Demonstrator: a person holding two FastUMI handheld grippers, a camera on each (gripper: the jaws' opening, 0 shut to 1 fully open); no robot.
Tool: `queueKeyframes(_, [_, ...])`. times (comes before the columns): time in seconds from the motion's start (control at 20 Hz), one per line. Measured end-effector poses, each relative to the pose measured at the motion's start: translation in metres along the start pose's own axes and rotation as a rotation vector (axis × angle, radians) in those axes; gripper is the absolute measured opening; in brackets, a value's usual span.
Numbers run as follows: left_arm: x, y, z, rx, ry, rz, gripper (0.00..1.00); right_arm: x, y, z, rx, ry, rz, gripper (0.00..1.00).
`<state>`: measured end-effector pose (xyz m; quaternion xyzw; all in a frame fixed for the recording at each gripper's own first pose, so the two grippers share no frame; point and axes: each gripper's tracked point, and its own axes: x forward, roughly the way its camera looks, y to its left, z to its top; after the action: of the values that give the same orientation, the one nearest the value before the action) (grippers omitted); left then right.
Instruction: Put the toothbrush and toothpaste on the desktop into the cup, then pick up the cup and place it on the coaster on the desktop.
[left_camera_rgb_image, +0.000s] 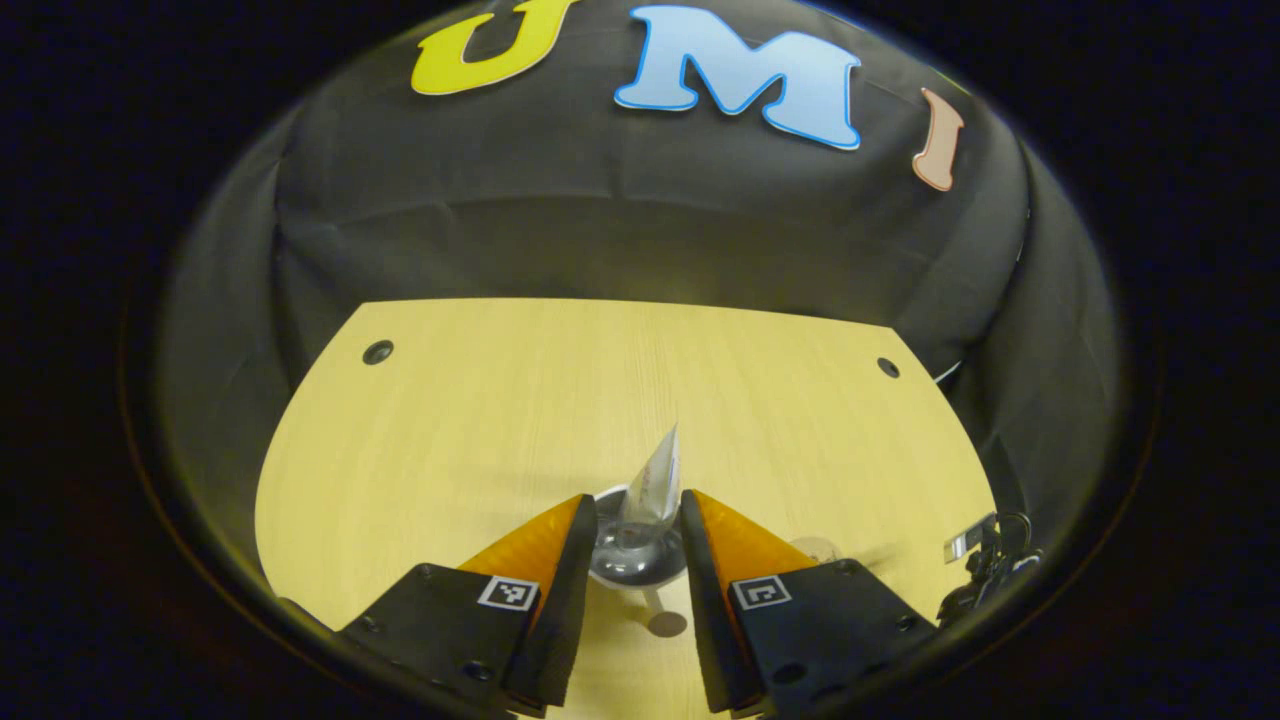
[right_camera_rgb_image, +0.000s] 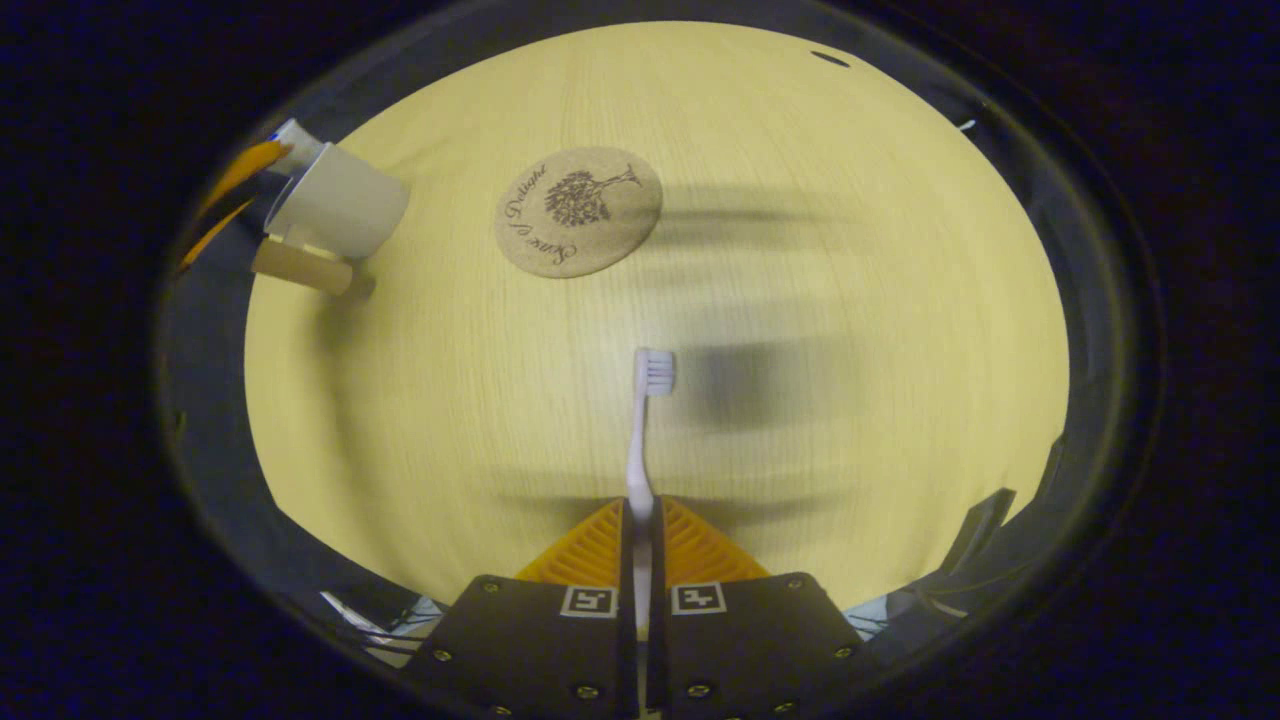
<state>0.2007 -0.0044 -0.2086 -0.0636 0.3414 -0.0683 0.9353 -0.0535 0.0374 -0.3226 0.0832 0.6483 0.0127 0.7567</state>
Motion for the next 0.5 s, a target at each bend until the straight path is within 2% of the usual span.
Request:
queueKeyframes(0.1, [-0.007,0.008,-0.005,0.0,0.0,0.012,0.6,-0.005,0.001,0.004,0.019,-0.014,0.017,0.05])
queueKeyframes(0.15, [-0.012,0.012,-0.006,-0.004,-0.004,0.018,0.56,-0.01,0.002,0.009,0.017,-0.029,0.021,0.05])
queueKeyframes(0.2, [-0.017,0.015,-0.007,-0.01,-0.009,0.024,0.6,-0.016,0.006,0.014,0.014,-0.047,0.029,0.05])
queueKeyframes(0.3, [-0.027,0.024,-0.01,-0.028,-0.015,0.033,0.53,-0.027,0.019,0.029,0.014,-0.085,0.062,0.05])
queueKeyframes(0.35, [-0.034,0.03,-0.012,-0.041,-0.015,0.04,0.6,-0.038,0.029,0.041,0.012,-0.11,0.083,0.05])
queueKeyframes(0.5, [-0.049,0.052,-0.025,-0.065,-0.009,0.068,0.59,-0.062,0.058,0.077,-0.001,-0.173,0.141,0.05])
